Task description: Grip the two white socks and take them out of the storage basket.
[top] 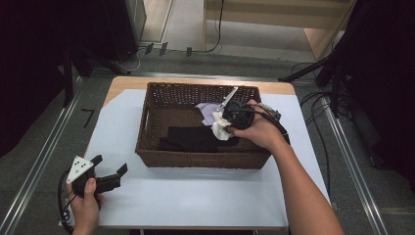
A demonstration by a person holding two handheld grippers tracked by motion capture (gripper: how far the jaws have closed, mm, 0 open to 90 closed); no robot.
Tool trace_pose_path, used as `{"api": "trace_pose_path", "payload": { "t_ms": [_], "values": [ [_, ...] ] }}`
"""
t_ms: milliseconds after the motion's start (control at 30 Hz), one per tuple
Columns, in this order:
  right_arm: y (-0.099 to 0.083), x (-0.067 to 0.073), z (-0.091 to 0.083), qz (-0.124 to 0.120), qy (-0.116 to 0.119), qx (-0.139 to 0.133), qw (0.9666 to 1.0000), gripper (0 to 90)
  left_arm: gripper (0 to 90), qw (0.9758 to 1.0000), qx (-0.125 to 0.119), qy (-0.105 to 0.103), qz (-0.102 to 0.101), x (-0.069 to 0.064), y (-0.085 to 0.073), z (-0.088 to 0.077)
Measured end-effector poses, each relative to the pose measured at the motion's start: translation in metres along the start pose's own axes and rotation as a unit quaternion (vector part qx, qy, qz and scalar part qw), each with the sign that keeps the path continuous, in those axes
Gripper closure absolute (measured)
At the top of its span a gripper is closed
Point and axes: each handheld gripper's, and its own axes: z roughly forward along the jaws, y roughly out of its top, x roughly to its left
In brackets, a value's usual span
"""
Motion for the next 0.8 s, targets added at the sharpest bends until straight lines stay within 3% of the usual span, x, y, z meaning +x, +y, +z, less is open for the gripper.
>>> {"api": "trace_pose_path", "payload": {
  "t_ms": [233, 433, 800],
  "values": [
    [-0.019, -0.007, -0.006, 0.013, -0.006, 0.004, 0.9999, 72.2, 1.0, 1.0000, 0.000, 0.001, 0.000, 0.000, 0.000, 0.000],
    [-0.035, -0.010, -0.009, 0.031, -0.003, -0.014, 0.9994, 72.1, 1.0, 1.0000, 0.000, 0.002, 0.002, 0.000, 0.000, 0.000],
    [-0.055, -0.017, -0.017, 0.040, 0.003, -0.011, 0.9992, 72.1, 1.0, 1.0000, 0.001, 0.003, 0.001, -0.001, 0.000, 0.000]
  ]
}}
